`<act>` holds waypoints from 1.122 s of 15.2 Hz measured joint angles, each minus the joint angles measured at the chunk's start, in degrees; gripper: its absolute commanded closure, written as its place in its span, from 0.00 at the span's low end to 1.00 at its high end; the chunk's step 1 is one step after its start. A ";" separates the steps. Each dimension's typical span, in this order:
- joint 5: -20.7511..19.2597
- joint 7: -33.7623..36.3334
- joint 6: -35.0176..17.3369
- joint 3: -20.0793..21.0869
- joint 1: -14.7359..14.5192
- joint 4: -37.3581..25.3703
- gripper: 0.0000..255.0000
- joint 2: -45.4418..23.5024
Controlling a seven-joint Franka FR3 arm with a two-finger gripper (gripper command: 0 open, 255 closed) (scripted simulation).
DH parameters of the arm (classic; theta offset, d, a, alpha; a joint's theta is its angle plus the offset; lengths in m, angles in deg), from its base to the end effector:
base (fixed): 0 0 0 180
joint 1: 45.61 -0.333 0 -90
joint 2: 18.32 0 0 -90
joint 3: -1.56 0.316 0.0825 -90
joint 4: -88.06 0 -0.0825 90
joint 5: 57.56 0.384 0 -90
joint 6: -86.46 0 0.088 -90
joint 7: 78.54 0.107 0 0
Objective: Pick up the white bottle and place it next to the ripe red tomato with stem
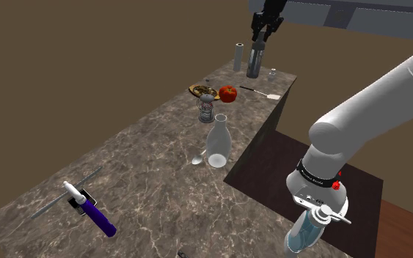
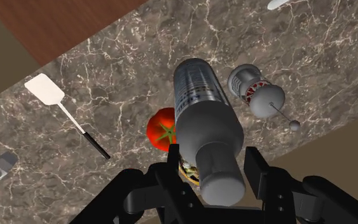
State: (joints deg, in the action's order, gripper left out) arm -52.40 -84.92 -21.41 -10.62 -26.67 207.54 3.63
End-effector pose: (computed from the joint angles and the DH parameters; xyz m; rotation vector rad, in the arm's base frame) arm 0.3884 -0.2428 0.5954 -2.9459 0.6648 -0.3268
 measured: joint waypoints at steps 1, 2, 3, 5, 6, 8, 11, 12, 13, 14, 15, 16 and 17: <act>0.17 -1.10 0.29 -0.85 0.17 -1.53 1.00 -1.38; 0.38 -2.41 0.64 -1.86 0.41 -3.19 1.00 -2.87; 0.62 -3.87 0.42 -2.89 0.70 -4.13 1.00 -4.23; 1.26 -6.68 0.96 -4.90 1.28 -7.04 1.00 -7.04; 1.79 -8.10 1.26 -5.91 1.53 -8.92 1.00 -8.87; 3.01 -10.74 2.38 -7.71 2.09 -13.12 1.00 -12.57; 4.89 -14.91 3.47 -10.26 3.41 -17.75 1.00 -17.11; 5.19 -15.51 3.17 -10.54 3.58 -17.98 1.00 -17.80; 5.30 -15.91 2.51 -10.67 3.68 -17.43 1.00 -17.97; 5.32 -16.07 1.88 -10.69 3.70 -16.74 1.00 -17.93; 5.47 -16.34 1.24 -10.75 3.73 -16.32 1.00 -18.19; 5.47 -16.50 0.56 -10.77 3.75 -15.51 1.00 -18.08; 5.45 -16.57 -0.25 -10.72 3.72 -14.56 1.00 -17.92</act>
State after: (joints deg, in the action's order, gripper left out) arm -46.95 -101.49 -21.67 -21.35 -22.95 192.98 -14.29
